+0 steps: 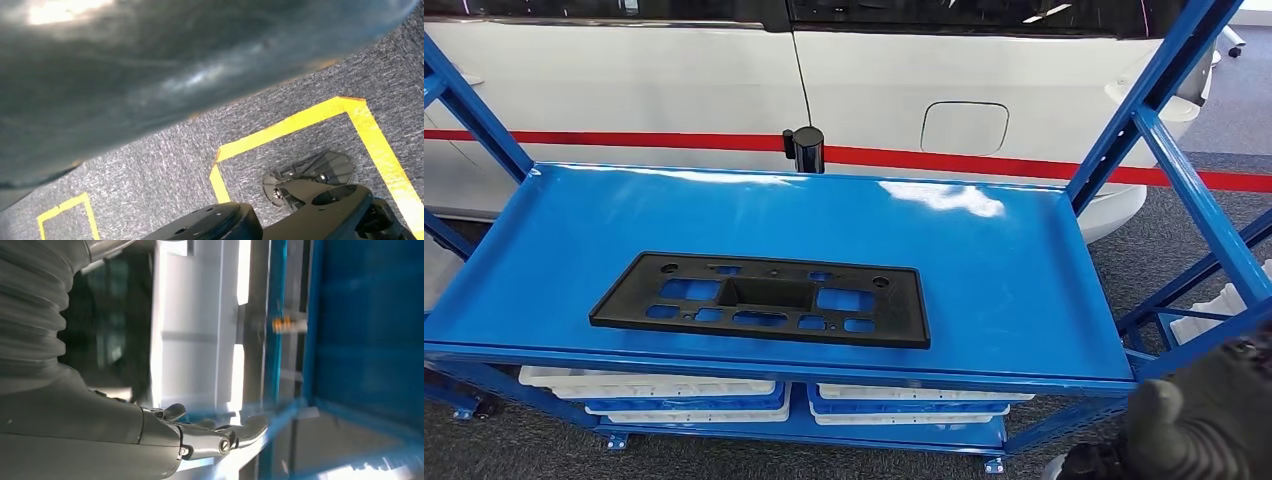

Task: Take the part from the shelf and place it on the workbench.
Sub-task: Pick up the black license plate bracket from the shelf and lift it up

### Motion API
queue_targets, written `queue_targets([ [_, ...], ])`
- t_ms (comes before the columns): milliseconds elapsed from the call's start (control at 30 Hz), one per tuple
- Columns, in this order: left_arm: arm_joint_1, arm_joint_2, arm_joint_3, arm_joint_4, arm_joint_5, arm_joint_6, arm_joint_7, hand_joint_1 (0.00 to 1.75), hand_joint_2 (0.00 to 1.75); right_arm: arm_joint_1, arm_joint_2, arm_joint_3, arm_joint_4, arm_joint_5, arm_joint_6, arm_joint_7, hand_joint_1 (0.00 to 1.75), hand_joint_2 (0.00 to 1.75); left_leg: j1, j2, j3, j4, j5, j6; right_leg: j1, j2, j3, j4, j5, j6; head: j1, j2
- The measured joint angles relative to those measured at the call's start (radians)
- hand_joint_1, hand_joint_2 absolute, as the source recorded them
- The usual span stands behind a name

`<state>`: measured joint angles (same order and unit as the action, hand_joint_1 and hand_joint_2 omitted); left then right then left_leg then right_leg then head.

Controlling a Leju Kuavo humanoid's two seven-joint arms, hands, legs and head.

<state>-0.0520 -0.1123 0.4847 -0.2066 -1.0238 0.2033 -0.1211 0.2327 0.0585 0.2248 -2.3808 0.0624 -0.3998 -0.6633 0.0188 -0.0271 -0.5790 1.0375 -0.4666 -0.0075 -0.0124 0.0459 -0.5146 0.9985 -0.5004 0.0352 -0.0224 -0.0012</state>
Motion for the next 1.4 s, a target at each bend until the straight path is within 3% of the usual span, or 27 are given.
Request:
queue_targets([
  [133,-0.003,-0.002,0.006,0.000,-0.002,0.000,-0.001,0.00,0.00,-0.009,-0.016,0.067,0.064,0.024,0.057,0.000,0.00,1.75,0.000,0.000,0.000,0.000,0.000,0.000,0.000,0.000,0.000,0.000,0.000,0.000,0.000,0.000],
  [667,-0.007,-0.007,0.017,0.000,-0.019,-0.001,0.003,0.00,0.00,-0.057,-0.047,0.225,0.206,0.080,0.090,0.001,0.00,1.75,0.000,0.000,-0.001,0.000,0.000,0.000,0.000,0.000,0.000,0.000,0.000,0.000,0.000,0.000],
  [1067,-0.023,-0.009,0.017,0.000,-0.049,-0.018,0.018,0.00,0.00,-0.177,-0.030,0.351,0.466,0.206,0.131,0.067,0.00,1.75,0.001,0.000,-0.001,0.000,0.000,0.000,0.000,0.000,0.003,0.000,0.000,0.000,0.000,0.000],
  [1400,-0.024,-0.008,0.018,0.000,-0.052,-0.018,0.024,0.00,0.00,-0.224,-0.019,0.419,0.562,0.229,0.123,0.096,0.00,1.75,0.001,0.000,-0.002,0.000,0.001,0.000,0.000,0.000,0.006,0.001,0.000,0.000,0.000,0.000],
])
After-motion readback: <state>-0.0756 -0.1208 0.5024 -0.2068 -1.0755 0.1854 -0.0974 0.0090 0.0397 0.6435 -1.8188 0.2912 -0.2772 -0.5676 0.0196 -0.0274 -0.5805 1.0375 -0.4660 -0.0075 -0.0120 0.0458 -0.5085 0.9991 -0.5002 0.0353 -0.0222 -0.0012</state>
